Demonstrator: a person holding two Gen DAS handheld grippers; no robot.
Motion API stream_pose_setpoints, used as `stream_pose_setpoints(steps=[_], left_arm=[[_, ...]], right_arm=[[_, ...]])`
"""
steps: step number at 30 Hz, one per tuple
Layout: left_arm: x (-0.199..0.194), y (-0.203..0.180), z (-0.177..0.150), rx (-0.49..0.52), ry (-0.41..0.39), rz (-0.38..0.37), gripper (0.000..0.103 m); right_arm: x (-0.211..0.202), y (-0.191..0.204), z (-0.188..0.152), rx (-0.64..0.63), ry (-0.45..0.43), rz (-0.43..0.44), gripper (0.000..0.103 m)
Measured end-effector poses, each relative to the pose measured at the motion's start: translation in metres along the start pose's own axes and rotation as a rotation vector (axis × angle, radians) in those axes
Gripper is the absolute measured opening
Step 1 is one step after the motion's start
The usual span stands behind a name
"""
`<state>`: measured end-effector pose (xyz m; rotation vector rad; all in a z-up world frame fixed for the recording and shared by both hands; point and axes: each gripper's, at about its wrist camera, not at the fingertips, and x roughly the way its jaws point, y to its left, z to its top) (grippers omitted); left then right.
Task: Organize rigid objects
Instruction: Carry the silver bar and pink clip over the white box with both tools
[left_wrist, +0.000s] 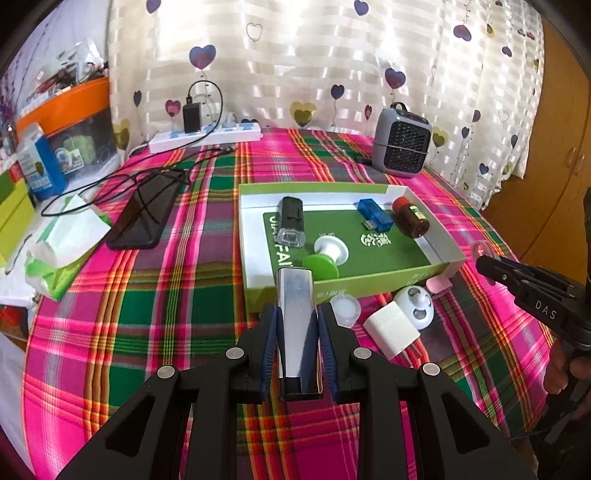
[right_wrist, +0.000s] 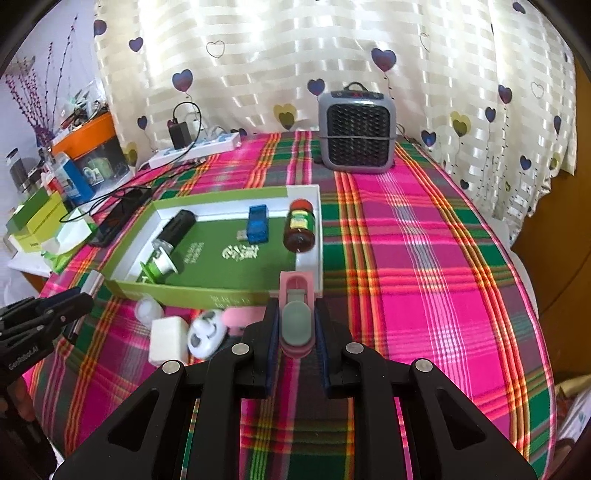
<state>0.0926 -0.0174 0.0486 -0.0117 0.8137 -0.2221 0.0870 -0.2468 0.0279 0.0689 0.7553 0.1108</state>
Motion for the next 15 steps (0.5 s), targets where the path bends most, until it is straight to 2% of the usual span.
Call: stream_pose_setpoints(steps=[15], left_arm=[[0.021,0.003,0.027,0.000,0.013,-0.021,0.022]], right_arm=[[0.021,0.025,0.037,-0.026,0.006,0.093,0.019]])
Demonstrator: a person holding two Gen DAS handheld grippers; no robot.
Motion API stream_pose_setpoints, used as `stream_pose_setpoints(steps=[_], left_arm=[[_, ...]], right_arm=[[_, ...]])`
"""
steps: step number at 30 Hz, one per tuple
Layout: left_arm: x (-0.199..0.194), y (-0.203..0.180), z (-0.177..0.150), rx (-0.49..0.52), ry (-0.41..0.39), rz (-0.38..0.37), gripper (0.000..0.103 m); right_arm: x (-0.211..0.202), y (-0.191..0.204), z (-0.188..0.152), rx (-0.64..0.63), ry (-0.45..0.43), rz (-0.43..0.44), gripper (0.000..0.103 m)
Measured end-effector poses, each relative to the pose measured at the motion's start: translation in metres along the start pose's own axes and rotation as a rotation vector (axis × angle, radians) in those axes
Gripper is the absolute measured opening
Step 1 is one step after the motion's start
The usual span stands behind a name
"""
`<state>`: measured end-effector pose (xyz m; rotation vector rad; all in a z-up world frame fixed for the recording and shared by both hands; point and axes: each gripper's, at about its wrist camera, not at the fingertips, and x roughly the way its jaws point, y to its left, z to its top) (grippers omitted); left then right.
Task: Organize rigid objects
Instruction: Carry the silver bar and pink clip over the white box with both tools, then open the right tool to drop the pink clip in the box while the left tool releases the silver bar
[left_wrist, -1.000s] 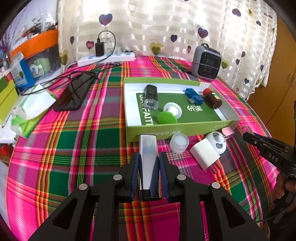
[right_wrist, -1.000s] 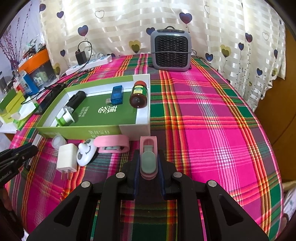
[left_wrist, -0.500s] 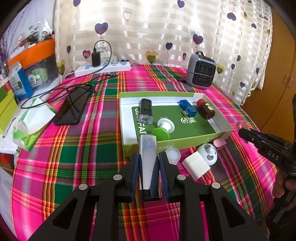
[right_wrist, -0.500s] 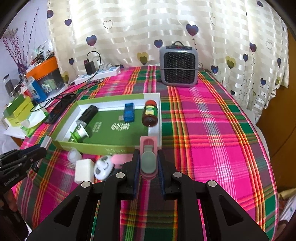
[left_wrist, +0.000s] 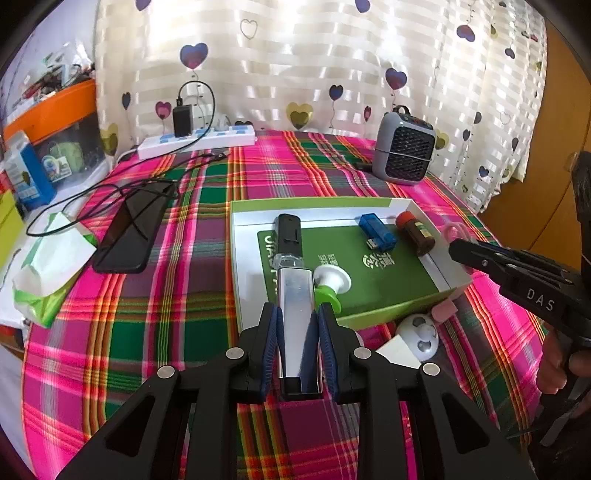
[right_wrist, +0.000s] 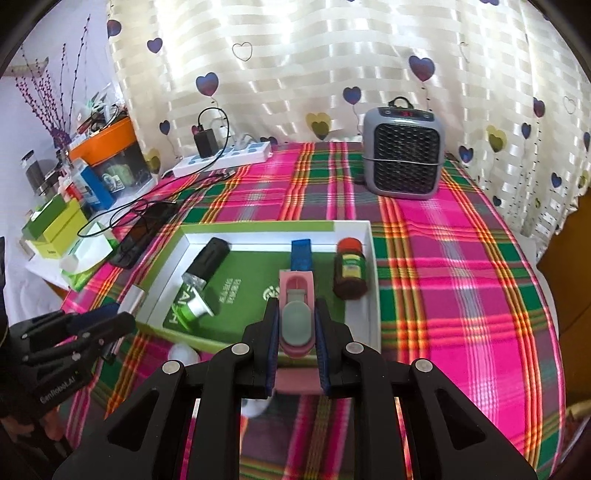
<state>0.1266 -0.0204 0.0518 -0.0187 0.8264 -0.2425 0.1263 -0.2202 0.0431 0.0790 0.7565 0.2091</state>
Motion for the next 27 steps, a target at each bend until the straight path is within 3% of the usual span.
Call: stream_pose_setpoints(steps=[19,27], left_arm=[[0.041,0.007,0.020,-0.028,0.043,-0.020,0.022],[0.052,0.009,0.024,-0.025,0.050,-0.032,0.021]], right_arm=[[0.070,0.031,0.035,-0.019,0.132,0.127,0.019],[0.095,0.036,0.044,-0.013,0.176,0.138,0.019]])
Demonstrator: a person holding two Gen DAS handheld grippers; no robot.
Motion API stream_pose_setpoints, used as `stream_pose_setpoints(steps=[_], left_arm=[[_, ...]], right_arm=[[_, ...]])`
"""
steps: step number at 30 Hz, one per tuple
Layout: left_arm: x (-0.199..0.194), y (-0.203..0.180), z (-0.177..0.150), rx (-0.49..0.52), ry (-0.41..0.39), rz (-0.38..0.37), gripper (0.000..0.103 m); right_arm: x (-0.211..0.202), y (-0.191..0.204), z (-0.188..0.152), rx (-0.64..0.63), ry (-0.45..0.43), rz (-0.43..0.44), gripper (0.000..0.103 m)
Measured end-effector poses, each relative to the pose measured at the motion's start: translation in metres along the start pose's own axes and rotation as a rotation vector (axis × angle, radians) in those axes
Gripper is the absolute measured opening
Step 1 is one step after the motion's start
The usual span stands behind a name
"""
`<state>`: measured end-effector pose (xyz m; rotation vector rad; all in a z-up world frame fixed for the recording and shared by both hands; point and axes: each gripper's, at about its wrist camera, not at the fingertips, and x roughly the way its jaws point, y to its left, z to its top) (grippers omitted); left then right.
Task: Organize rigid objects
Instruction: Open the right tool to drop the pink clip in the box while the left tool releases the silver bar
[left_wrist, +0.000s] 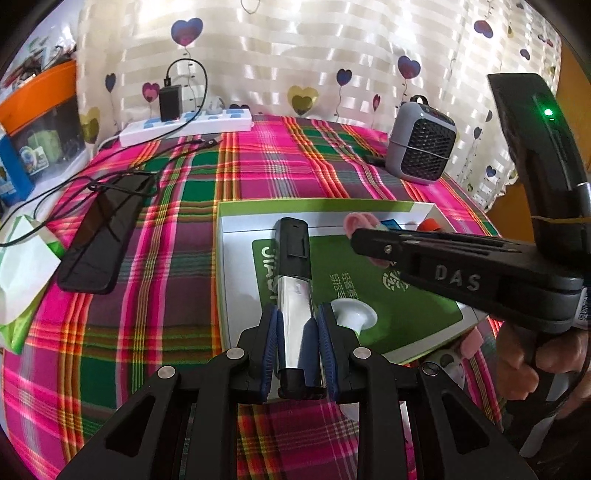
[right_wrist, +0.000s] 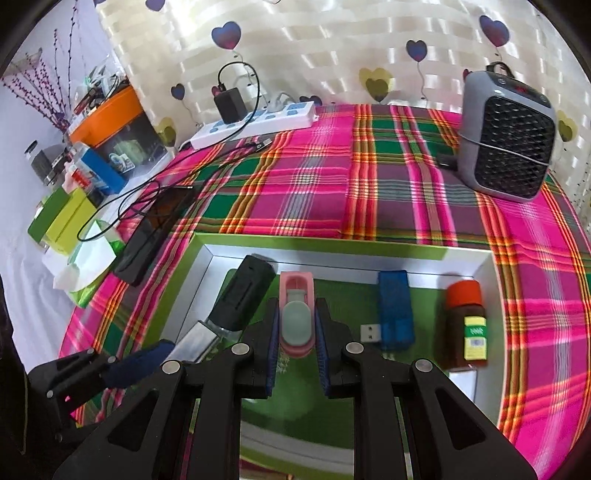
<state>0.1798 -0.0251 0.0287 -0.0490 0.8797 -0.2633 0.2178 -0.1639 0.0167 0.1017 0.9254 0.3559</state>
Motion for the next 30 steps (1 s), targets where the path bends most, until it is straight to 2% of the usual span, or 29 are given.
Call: stream_pose_setpoints(steps=[20,30], left_arm=[[0.013,0.009,0.006,-0.030,0.020,-0.032,0.021],[0.015,0.011,0.006,-0.028,0.022,-0.032,0.021]], right_arm=[[0.036,0.007,0.010,-0.001,0.061,-0.024,0.019],[0.041,0.008,0.011,0.011,0.062,-0.021,0.019]])
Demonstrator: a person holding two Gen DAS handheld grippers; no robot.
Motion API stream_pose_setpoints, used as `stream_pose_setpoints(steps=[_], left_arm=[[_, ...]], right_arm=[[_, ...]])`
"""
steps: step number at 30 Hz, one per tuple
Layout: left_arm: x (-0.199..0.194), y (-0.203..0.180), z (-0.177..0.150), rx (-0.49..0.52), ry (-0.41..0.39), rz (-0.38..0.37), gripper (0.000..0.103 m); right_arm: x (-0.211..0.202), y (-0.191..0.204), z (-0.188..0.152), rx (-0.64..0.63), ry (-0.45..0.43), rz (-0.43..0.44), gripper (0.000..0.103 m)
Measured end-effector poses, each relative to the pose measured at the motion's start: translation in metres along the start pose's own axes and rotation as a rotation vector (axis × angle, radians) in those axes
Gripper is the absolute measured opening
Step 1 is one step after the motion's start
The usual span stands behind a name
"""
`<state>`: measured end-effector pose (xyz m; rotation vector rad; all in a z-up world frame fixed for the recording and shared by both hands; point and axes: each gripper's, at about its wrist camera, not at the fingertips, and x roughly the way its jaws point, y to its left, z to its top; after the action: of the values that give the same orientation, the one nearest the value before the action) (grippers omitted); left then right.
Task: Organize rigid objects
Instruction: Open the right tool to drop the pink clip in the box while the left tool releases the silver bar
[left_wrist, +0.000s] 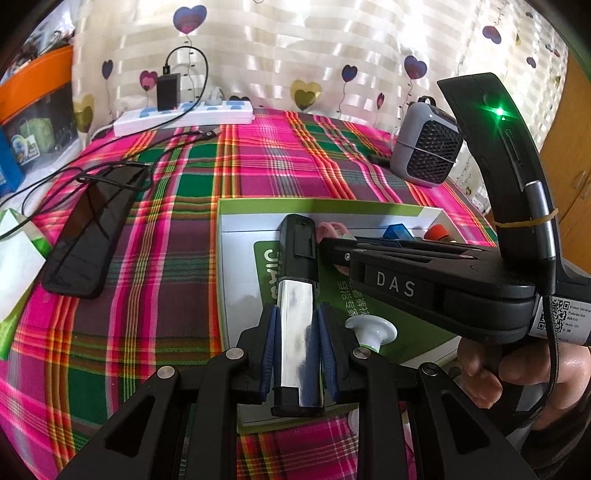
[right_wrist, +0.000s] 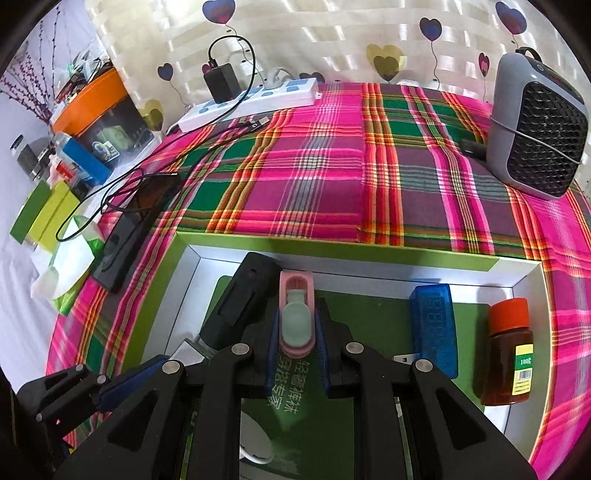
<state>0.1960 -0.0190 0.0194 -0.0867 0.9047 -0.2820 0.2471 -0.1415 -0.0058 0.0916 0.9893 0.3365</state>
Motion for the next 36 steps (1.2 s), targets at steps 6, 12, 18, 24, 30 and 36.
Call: stream_pose_setpoints(steps=[6,12,18,24,30,36], left_arm=[[0.001,-0.002,0.001,0.006,0.001,0.010,0.022],[0.000,-0.003,0.001,0.013,0.001,0.025,0.022],[-0.003,-0.003,-0.001,0.016,-0.004,0.030,0.028],[-0.003,-0.004,-0.001,0.015,-0.001,0.029,0.029],[-0.003,-0.004,-0.001,0.015,-0.002,0.031,0.029],[-0.007,-0.005,-0.003,0.018,-0.007,0.035,0.030]], right_arm=[[0.001,0.000,0.000,0.013,-0.002,0.009,0.019],[0.001,0.002,0.000,0.012,-0.002,0.026,0.021],[0.001,0.000,0.000,0.026,-0.001,0.036,0.021],[-0.001,0.001,-0.001,0.029,0.000,0.030,0.026],[-0.005,-0.003,-0.001,0.046,-0.014,0.029,0.037],[-0.009,-0.002,-0.002,0.049,-0.025,0.033,0.040]])
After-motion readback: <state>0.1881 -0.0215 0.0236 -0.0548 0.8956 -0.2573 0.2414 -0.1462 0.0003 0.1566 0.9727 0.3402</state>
